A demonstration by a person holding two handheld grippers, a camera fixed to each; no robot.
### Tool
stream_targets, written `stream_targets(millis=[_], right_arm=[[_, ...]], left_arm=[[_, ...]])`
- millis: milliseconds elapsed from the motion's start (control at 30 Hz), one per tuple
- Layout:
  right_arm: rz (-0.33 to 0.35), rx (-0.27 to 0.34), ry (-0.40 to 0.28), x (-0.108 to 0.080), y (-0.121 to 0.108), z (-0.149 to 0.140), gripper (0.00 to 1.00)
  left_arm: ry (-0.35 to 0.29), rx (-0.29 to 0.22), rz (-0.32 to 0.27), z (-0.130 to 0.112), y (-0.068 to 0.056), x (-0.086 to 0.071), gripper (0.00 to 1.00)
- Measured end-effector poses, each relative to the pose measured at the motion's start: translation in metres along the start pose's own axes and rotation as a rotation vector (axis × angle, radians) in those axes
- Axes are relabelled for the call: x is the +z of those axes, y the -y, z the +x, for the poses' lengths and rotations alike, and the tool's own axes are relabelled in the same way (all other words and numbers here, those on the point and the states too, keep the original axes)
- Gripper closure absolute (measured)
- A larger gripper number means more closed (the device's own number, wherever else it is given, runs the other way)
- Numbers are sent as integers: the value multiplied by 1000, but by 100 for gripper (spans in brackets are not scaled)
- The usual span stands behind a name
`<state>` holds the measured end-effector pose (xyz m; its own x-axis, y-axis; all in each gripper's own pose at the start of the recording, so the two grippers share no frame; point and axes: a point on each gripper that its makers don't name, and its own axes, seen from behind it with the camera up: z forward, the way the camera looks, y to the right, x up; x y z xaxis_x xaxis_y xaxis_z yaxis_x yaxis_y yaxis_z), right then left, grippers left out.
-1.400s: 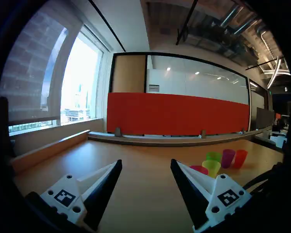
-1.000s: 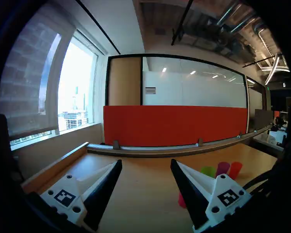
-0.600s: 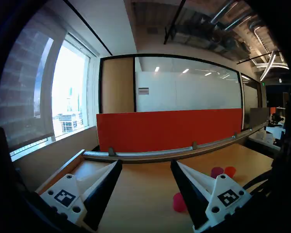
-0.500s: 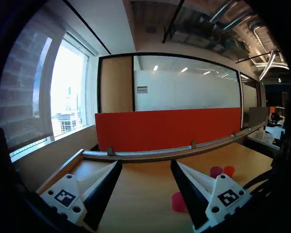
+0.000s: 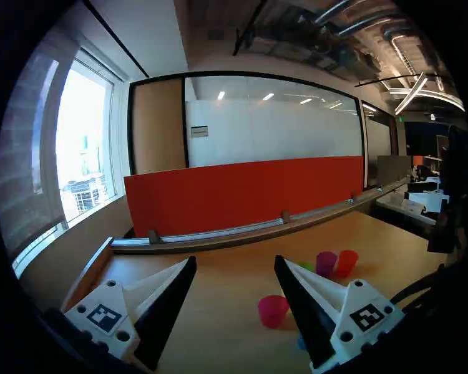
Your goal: Pour water
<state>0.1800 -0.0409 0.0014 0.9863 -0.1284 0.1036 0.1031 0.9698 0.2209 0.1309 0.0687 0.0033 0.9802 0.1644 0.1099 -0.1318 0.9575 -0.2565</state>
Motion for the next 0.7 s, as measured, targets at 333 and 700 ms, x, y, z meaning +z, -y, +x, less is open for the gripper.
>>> stream_targets(millis=[333, 700], right_arm=[[159, -70, 80, 0, 32, -16, 1], [252, -96, 133, 1, 52, -30, 1]], left_arm=[[55, 37, -109, -16, -19, 0, 7], [89, 46, -183, -34, -38, 3, 8]])
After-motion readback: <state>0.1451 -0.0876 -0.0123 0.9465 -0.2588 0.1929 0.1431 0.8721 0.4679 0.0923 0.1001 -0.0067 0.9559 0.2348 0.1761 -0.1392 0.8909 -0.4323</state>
